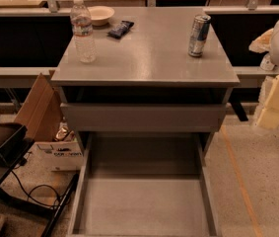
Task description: Place water bottle into middle drawer
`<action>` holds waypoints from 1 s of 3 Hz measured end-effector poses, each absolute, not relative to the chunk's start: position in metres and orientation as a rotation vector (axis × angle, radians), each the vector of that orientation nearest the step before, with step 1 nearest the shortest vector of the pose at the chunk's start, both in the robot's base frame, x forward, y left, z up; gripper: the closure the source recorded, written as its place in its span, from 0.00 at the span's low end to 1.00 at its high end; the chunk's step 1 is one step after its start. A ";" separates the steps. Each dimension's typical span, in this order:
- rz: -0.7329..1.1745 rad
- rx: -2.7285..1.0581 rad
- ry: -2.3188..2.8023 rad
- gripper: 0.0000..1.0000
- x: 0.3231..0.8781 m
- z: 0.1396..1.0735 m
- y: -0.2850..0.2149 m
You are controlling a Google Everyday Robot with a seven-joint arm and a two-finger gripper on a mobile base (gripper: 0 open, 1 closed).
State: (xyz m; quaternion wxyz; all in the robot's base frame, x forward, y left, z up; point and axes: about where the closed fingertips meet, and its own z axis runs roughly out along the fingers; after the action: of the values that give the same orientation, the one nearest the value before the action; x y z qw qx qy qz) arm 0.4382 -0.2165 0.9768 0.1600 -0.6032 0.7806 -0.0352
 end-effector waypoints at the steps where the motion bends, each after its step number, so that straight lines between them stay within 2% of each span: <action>1: -0.101 -1.723 2.230 0.00 0.438 0.977 -0.216; 2: -0.068 -1.706 2.207 0.00 0.450 0.975 -0.209; 3: 0.054 -1.626 2.119 0.00 0.497 0.972 -0.185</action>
Offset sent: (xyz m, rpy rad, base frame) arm 0.0305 0.0165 -0.0083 0.0902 -0.0048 0.0133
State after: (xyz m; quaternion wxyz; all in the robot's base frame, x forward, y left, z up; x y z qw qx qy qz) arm 0.4974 -0.1848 0.9724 0.2329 -0.5918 0.7714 0.0196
